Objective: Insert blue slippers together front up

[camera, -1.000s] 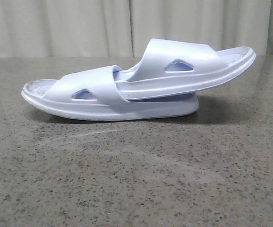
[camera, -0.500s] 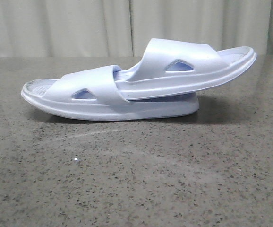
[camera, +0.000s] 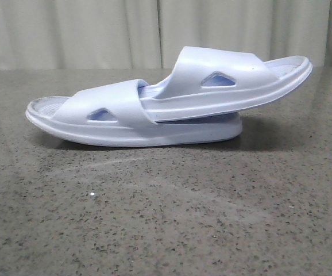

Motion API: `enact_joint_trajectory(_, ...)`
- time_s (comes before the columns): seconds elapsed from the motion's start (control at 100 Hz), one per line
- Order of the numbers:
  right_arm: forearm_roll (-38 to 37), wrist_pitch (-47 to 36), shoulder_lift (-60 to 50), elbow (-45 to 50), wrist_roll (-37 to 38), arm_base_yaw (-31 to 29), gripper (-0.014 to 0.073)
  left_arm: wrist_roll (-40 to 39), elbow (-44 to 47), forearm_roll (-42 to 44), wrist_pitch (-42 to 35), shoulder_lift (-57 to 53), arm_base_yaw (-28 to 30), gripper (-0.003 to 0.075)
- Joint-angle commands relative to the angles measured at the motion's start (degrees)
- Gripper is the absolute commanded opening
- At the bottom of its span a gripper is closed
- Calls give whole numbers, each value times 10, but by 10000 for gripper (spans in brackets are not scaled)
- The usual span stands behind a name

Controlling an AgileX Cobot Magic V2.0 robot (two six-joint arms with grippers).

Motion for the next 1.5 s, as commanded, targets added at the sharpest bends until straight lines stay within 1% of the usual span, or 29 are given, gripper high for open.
enact_joint_trajectory(0.0,-1,-46,4,-15,-7,1,-107,1,-14,-3,-14,4,-5,17)
enact_joint_trajectory(1.04,-1,-49,4,-15,-7,1,-107,1,-12,-12,-14,4,-5,16)
enact_joint_trajectory(1.09,-1,-49,4,-15,-7,1,-107,1,-11,0,-14,3,-5,16)
enact_joint_trajectory(1.15,-1,-49,4,-15,-7,1,-107,-6,-8,39,-12,2,-5,16)
enact_joint_trajectory(1.2,-1,-49,4,-15,-7,1,-107,-47,-7,90,-7,2,-5,16)
enact_joint_trajectory(1.23,-1,-49,4,-15,-7,1,-107,-101,-7,131,-5,2,-4,16)
enact_joint_trajectory(1.27,-1,-49,4,-15,-7,1,-107,-171,-7,207,-1,0,-4,16)
enact_joint_trajectory(1.3,-1,-49,4,-15,-7,1,-107,-251,-7,266,2,-2,-4,16)
enact_joint_trajectory(1.32,-1,-49,4,-15,-7,1,-107,-285,-7,315,6,-5,-4,16)
enact_joint_trajectory(1.33,-1,-49,4,-15,-7,1,-107,-320,-7,348,7,-6,-4,16)
enact_joint_trajectory(1.34,-1,-49,4,-15,-7,1,-107,-337,-7,365,9,-8,-4,16)
enact_joint_trajectory(1.35,-1,-49,4,-15,-7,1,-107,-372,-7,382,11,-9,-4,16)
enact_joint_trajectory(1.36,-1,-49,4,-15,-7,1,-107,-389,-7,415,13,-12,-4,16)
enact_joint_trajectory(1.37,-1,-49,4,-15,-7,1,-107,-423,-7,432,17,-13,-4,16)
enact_joint_trajectory(1.39,-1,-49,4,-15,-7,1,-107,-456,-7,479,21,-18,-4,16)
enact_joint_trajectory(1.4,-1,-49,4,-15,-7,1,-107,-488,-7,508,22,-19,-4,16)
enact_joint_trajectory(1.44,-1,-49,4,-15,-7,1,-107,-575,-6,570,27,-29,-4,16)
enact_joint_trajectory(1.47,-1,-49,4,-15,-7,1,-107,-623,-3,620,27,-35,-4,16)
enact_joint_trajectory(1.49,-1,-49,4,-15,-7,1,-107,-653,-1,639,27,-41,-4,16)
